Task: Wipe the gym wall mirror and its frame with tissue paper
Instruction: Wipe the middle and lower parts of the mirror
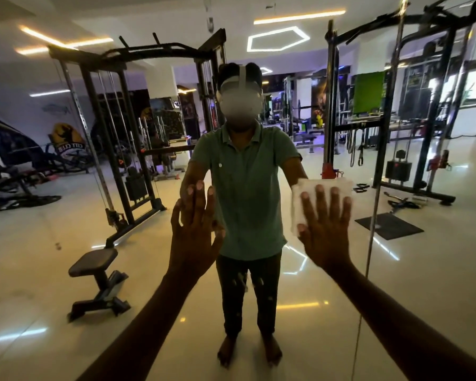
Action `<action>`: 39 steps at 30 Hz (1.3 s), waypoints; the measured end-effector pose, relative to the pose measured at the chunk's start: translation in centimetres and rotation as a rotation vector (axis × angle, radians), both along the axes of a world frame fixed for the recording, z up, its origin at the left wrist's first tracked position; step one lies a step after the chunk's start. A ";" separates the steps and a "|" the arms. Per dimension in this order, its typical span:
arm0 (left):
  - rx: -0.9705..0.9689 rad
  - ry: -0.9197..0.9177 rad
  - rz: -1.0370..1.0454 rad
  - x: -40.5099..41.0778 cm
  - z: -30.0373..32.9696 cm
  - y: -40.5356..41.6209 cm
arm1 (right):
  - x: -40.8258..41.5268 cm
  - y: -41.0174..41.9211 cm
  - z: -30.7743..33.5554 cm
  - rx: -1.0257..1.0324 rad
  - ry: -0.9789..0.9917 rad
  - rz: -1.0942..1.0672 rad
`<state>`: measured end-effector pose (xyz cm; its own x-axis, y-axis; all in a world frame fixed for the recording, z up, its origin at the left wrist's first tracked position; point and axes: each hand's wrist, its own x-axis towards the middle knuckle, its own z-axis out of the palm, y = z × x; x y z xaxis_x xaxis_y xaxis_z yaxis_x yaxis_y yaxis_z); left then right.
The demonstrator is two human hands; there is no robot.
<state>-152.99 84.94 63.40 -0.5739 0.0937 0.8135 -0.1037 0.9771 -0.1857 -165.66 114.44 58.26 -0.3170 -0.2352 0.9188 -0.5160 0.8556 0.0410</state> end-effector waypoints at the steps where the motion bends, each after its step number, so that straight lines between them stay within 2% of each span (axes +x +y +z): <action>1: 0.007 -0.003 -0.003 -0.1 0.0 -0.1 | -0.4 1.7 0.3 -0.117 -0.035 -0.044; 4: 0.025 -0.003 -0.024 -0.4 -0.1 0.2 | 0.0 0.6 2.7 -0.437 -0.151 -0.109; 6: 0.035 0.000 -0.021 -0.7 -0.3 0.2 | 1.4 -4.4 4.4 -0.493 -0.155 -0.089; 10: 0.020 -0.036 -0.029 -0.7 -0.3 -0.4 | 2.7 -11.9 3.1 -0.208 -0.066 0.083; 13: -0.002 -0.034 -0.020 -0.5 -0.1 -0.7 | 1.6 -8.8 2.3 0.116 0.059 0.141; 15: -0.010 -0.014 -0.018 -0.4 0.0 -0.7 | 0.3 -3.8 1.7 0.178 0.084 0.104; 19: 0.005 -0.014 -0.006 -0.5 -0.1 -0.3 | -1.1 3.8 0.4 -0.140 -0.061 -0.083; 22: 0.022 -0.004 0.014 -1.0 -0.5 0.4 | 0.3 -1.1 2.1 -0.445 -0.190 -0.154; 23: 0.024 0.007 0.021 -1.1 -0.5 0.5 | 1.2 -4.1 3.1 -0.488 -0.198 -0.148; 24: 0.026 0.017 0.023 -1.2 -0.6 0.6 | 1.9 -6.8 3.6 -0.457 -0.179 -0.111; 27: -0.002 0.021 0.004 -1.3 -0.7 0.3 | 3.4 -12.2 2.5 -0.175 -0.103 0.080; 30: -0.041 0.009 0.002 -0.9 -0.3 -0.4 | 2.2 -9.3 2.2 0.107 0.035 0.139; 32: -0.061 0.006 0.000 -0.7 -0.3 -0.8 | 0.2 -3.9 1.4 0.179 0.066 0.085; 34: -0.060 -0.008 0.008 -0.6 -0.5 -0.9 | -1.4 1.8 0.5 0.052 0.030 -0.019; 36: -0.035 -0.015 0.013 -0.7 -0.6 -0.6 | -1.8 3.9 0.3 -0.144 -0.025 -0.084; 39: -0.005 0.010 0.021 -0.7 -0.7 0.0 | 0.3 -2.2 1.3 -0.528 -0.149 -0.130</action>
